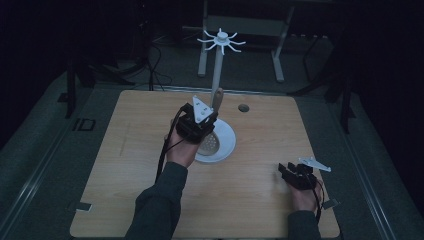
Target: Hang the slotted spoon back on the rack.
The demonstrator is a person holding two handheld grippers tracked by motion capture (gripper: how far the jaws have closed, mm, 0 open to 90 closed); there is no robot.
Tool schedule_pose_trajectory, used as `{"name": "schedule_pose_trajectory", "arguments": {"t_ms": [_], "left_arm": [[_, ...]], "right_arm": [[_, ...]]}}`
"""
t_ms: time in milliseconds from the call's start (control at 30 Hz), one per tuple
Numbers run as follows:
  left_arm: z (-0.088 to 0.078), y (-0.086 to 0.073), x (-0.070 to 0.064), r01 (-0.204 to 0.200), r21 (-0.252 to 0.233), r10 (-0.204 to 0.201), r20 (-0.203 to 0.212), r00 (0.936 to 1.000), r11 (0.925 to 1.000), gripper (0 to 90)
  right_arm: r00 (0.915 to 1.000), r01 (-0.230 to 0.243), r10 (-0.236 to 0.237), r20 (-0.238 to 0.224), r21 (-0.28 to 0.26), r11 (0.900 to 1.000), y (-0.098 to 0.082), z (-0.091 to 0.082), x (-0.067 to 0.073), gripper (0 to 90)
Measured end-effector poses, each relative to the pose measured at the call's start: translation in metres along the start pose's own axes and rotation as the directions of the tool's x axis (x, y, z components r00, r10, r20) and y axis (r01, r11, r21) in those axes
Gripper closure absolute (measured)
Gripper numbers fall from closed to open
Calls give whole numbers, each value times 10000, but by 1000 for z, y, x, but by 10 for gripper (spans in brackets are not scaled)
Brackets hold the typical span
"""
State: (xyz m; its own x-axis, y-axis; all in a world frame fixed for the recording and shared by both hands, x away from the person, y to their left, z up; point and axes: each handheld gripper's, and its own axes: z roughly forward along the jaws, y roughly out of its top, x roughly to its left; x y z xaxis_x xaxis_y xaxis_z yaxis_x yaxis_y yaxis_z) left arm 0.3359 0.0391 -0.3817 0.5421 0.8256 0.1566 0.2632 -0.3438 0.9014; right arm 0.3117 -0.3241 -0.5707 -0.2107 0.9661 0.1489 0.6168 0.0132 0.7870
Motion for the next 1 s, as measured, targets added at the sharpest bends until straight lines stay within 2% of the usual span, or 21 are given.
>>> {"name": "schedule_pose_trajectory", "arguments": {"t_ms": [267, 367, 1000], "left_arm": [[-3, 5, -2, 109, -215, -115, -290, 9995, 9997, 737], [-4, 6, -2, 258, -340, -272, -405, 9988, 9991, 737], [-7, 11, -1, 834, -656, -883, -765, 9932, 9944, 737]], "right_arm": [[10000, -26, 26, 36, -24, 10000, 0, 0, -1, 546], [10000, -35, 35, 59, -31, 10000, 0, 0, -1, 544], [9999, -73, 74, 134, -58, 10000, 0, -1, -2, 542]]}}
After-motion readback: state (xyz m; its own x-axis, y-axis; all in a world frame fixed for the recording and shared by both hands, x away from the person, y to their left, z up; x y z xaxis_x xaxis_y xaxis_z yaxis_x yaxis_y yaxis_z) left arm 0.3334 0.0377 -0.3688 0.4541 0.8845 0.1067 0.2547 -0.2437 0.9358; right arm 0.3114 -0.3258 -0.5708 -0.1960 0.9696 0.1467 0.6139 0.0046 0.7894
